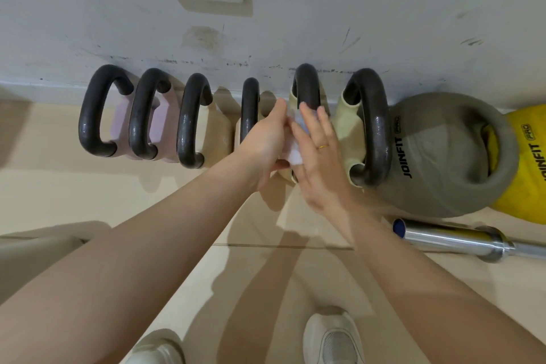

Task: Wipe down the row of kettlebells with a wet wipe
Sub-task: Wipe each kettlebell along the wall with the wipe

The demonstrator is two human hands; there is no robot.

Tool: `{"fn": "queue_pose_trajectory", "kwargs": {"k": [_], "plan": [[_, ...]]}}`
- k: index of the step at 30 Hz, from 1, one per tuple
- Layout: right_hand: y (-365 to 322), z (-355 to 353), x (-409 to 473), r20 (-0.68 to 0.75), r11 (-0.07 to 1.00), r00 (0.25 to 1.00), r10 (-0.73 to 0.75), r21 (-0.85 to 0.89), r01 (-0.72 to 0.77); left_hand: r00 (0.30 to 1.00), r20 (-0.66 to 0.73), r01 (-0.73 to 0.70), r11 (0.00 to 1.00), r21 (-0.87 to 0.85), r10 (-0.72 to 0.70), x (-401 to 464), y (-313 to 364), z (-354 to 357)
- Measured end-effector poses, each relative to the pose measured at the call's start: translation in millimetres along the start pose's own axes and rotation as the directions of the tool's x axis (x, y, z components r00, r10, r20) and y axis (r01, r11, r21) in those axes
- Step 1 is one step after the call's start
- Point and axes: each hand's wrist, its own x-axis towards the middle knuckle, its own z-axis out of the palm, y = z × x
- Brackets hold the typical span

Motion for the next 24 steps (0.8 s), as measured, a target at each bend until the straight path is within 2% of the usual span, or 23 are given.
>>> {"fn": "queue_pose_trajectory", "kwargs": {"k": [2, 5, 7, 9, 11, 12, 14, 16, 18, 24], "plan": [[4.8, -19.8, 18.1, 0.161, 0.994, 0.986, -0.041, -0.089, 0.056, 0.999, 0.017, 0.049, 0.998, -0.030, -0.048, 7.0, 3.8, -0.4], [13.3, -44.4, 50.1, 0.296, 0.902, 0.924, -0.242, -0.281, 0.327, 0.996, 0.030, 0.091, 0.992, -0.090, -0.088, 16.4, 8.7, -2.7], [19.2, -53.5, 75.4, 0.409, 0.890, 0.891, -0.195, -0.308, 0.337, 0.997, 0.014, 0.077, 0.994, -0.076, -0.077, 20.2, 8.4, -3.9], [21.5, -51.3, 98.1, 0.427, 0.935, 0.897, -0.111, -0.261, 0.240, 0.998, -0.010, 0.065, 0.997, -0.031, -0.065, 19.5, 7.8, -4.7], [19.6, -44.4, 112.1, 0.379, 0.975, 0.925, -0.015, -0.201, 0.098, 0.999, -0.023, 0.044, 0.999, -0.007, -0.044, 16.0, 7.6, -4.1], [18.5, -42.8, 111.8, 0.375, 0.978, 0.927, 0.001, -0.196, 0.077, 0.999, -0.042, 0.018, 0.999, 0.029, -0.017, 15.6, 6.3, -3.3], [18.8, -44.6, 100.7, 0.421, 0.954, 0.903, -0.080, -0.231, 0.192, 0.999, -0.030, -0.032, 0.985, 0.172, 0.038, 18.9, 5.1, 0.2], [19.4, -53.4, 89.2, 0.455, 0.935, 0.872, -0.180, -0.195, 0.295, 0.992, 0.105, -0.100, 0.960, 0.261, 0.074, 18.3, 2.8, 1.2], [21.2, -59.8, 89.9, 0.454, 0.943, 0.866, -0.209, -0.141, 0.302, 0.980, 0.190, -0.105, 0.961, 0.254, 0.057, 17.8, 4.4, -2.1], [30.6, -51.2, 116.1, 0.515, 0.899, 0.811, -0.278, -0.159, 0.408, 0.955, 0.295, -0.048, 0.968, 0.246, -0.028, 23.9, 5.0, -13.7]]}}
